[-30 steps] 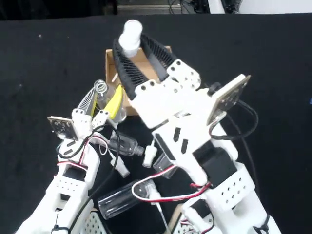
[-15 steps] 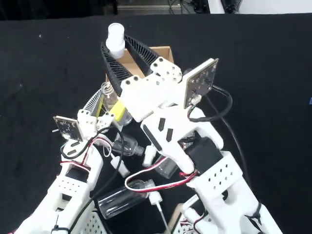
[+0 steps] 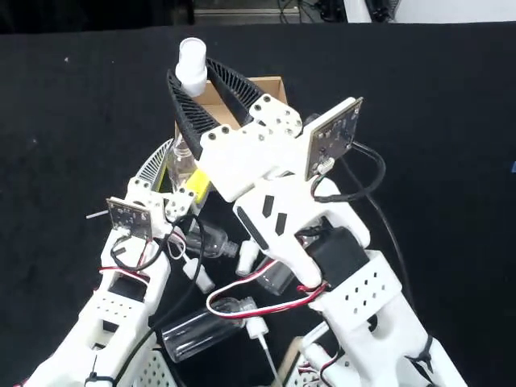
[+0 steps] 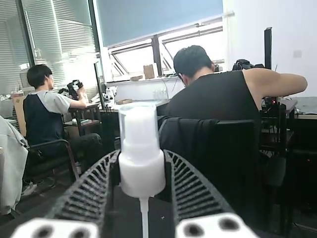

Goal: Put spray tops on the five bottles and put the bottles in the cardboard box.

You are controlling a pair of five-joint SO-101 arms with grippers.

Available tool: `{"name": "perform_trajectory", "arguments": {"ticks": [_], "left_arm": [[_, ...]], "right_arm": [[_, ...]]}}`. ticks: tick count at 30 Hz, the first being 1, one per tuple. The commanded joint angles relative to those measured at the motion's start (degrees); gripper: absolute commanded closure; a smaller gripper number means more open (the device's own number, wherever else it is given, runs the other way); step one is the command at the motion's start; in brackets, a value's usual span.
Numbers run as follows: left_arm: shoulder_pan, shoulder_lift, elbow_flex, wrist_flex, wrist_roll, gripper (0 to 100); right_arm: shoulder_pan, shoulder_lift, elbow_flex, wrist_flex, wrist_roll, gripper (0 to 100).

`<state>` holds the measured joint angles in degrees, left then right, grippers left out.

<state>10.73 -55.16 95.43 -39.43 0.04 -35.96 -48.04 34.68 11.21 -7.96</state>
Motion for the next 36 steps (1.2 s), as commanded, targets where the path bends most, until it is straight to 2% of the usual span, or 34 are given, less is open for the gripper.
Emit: {"name": "perform_trajectory", "arguments": {"ticks": [1, 15, 26, 33, 36], "left_arm": [[-0.13, -1.14, 1.36, -1.58, -0.44, 95], [-0.48, -1.14, 1.36, -1.58, -0.53, 95], [-0.57, -1.14, 1.36, -1.58, -0.7, 95], [-0.57, -1.14, 1.36, -1.58, -0.62, 95], [-0.57, -1.14, 1.36, -1.58, -0.79, 95]], "right_arm": [[2.73, 0.4, -0.48, -1.76, 0.26, 98.3], [2.9, 8.57, 0.04, -5.19, 0.18, 98.3], [2.81, 8.48, 0.13, 6.86, 0.18, 98.2], [-2.46, 6.2, -0.75, 13.45, 0.18, 86.2], [-4.75, 3.38, -0.75, 14.95, 0.18, 84.5]]}}
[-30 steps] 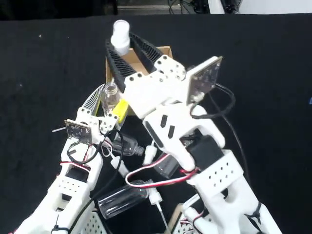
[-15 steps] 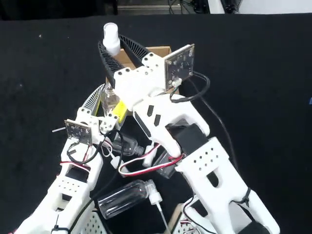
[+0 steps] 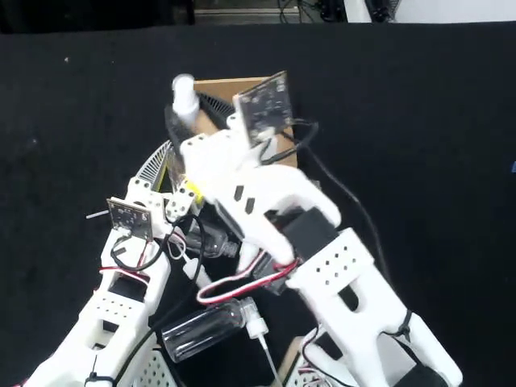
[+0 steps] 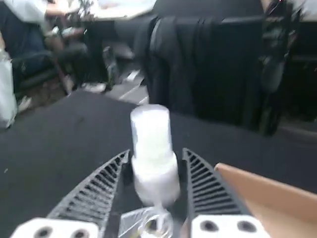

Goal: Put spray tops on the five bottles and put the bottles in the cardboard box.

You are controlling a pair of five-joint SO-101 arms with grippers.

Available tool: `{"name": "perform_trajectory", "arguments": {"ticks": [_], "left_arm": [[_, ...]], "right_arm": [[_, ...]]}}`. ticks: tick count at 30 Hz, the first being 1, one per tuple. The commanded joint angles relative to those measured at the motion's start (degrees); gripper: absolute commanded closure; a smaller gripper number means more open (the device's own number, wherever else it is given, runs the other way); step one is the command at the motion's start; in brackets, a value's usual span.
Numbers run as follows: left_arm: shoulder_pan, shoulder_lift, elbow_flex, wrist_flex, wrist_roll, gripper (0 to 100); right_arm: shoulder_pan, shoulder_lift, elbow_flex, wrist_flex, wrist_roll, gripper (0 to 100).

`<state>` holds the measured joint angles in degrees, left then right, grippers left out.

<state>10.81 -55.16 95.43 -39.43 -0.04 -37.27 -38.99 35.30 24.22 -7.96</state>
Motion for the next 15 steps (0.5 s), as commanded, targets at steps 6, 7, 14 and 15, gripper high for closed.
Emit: {"name": "perform_trajectory", "arguments": {"ticks": [6, 7, 14, 15], "left_arm": [[-0.66, -1.14, 1.36, -1.58, -0.7, 95], [-0.66, -1.14, 1.36, -1.58, -0.79, 95], [-0.66, -1.14, 1.36, -1.58, -0.79, 95], [-0.66, -1.14, 1.36, -1.58, -0.79, 95]], "right_arm": [[-0.97, -11.12, -1.54, 4.57, 0.18, 85.0], [1.05, -12.44, -1.8, 5.01, 0.18, 85.0], [25.49, -12.97, -2.95, 19.43, -0.26, 85.1], [27.78, -10.95, -2.68, 20.84, -0.26, 85.1]]}}
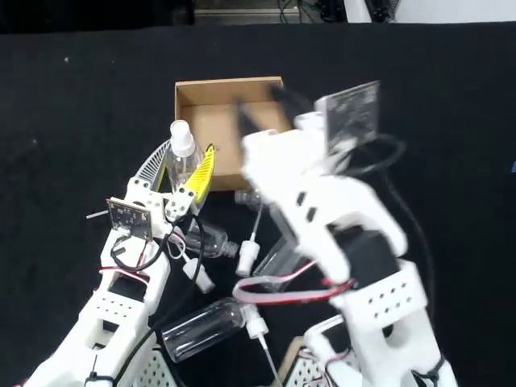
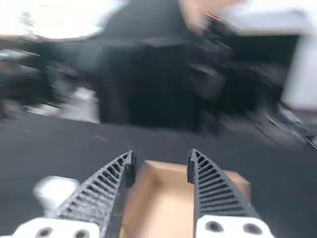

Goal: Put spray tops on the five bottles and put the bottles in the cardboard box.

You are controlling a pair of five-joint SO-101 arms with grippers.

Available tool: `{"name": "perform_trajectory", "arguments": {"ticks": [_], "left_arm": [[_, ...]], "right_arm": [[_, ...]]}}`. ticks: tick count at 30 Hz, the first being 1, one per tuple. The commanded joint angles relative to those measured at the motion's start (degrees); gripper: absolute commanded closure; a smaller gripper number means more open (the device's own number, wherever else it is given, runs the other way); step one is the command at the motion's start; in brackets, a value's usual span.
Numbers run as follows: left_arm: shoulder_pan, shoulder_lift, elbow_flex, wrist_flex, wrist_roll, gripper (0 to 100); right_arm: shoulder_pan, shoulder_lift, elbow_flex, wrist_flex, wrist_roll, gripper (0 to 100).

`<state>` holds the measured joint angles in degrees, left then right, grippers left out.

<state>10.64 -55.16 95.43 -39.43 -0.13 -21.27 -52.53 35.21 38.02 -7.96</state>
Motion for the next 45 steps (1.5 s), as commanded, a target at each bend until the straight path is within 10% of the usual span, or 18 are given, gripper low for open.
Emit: {"name": "perform_trajectory", "arguments": {"ticks": [1, 23, 45], "left_arm": [[-0.48, -1.14, 1.36, -1.58, -0.7, 95], [-0.48, -1.14, 1.36, -1.23, -0.44, 95], [-0.48, -1.14, 1.36, -1.14, -0.7, 95]], "right_arm": [[13.63, 4.88, -2.15, 7.56, -0.26, 84.9], [12.75, 46.02, -1.1, -12.57, 0.09, 84.8], [13.63, 57.36, -8.57, -0.18, 6.95, 98.8]]}}
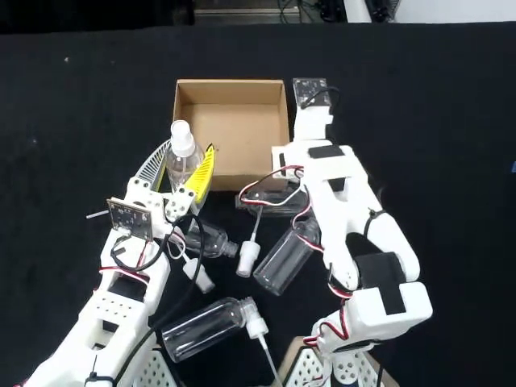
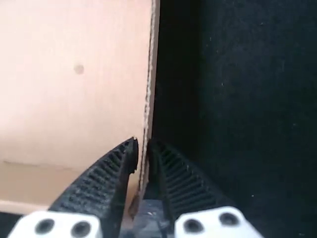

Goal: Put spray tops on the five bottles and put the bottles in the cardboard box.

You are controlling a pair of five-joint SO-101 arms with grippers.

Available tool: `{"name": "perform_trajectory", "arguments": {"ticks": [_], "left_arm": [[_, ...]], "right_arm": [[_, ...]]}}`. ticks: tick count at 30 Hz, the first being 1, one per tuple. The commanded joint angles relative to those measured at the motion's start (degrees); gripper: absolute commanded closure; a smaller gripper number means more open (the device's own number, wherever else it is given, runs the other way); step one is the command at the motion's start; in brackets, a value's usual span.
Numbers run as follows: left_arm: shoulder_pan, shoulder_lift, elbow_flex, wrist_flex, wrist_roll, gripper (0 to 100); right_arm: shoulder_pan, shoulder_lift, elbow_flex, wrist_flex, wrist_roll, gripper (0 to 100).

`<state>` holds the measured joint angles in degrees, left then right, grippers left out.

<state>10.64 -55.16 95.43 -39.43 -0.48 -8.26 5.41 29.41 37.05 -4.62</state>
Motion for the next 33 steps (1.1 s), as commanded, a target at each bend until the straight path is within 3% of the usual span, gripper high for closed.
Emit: {"name": "perform_trajectory", "arguments": {"ticks": [1, 13, 28, 33], "left_arm": [[-0.48, -1.14, 1.36, -1.14, -0.35, 95], [-0.48, -1.05, 1.36, -1.14, -0.35, 95], [-0.48, -1.14, 1.36, -1.32, -0.35, 95], [-0.48, -1.14, 1.36, -1.58, -0.09, 95]], "right_arm": [[0.62, -0.66, -2.59, 0.79, 4.48, 98.8], [0.97, -1.1, -2.86, 3.6, 14.24, 98.8], [2.64, -5.14, -2.42, 4.57, 14.59, 98.2], [0.97, -6.37, -4.26, 4.66, 14.15, 83.1]]}}
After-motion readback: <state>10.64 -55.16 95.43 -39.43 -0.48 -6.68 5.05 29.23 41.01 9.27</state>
